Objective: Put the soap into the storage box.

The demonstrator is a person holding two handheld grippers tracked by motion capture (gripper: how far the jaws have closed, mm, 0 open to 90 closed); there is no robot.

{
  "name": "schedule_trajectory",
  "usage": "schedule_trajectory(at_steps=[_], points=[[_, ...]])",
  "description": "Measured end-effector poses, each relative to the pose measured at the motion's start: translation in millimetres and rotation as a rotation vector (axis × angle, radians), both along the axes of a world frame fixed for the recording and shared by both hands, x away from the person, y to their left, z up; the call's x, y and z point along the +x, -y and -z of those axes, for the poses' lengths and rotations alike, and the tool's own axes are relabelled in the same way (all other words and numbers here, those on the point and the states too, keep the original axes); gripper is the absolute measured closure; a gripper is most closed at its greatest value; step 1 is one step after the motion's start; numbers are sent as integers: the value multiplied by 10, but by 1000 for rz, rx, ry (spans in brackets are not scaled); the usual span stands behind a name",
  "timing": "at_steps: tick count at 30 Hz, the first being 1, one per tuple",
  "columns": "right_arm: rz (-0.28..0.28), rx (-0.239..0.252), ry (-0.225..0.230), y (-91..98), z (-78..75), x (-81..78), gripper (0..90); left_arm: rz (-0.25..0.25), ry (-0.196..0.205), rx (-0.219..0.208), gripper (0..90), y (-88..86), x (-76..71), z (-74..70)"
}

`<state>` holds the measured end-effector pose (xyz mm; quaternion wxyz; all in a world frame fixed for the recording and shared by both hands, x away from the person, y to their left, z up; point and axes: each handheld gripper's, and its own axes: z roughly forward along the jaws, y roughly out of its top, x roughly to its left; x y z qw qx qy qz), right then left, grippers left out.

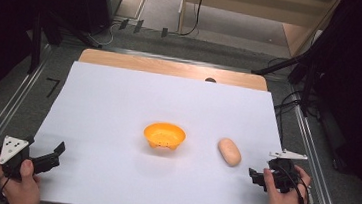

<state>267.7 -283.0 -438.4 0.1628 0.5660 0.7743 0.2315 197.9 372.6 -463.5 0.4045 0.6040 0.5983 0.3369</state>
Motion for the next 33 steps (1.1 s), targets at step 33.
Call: schedule_trajectory(at_steps=[33], points=[[-108, 10, -169, -637, 36, 654, 151, 40, 4, 33, 0, 36, -4, -2]])
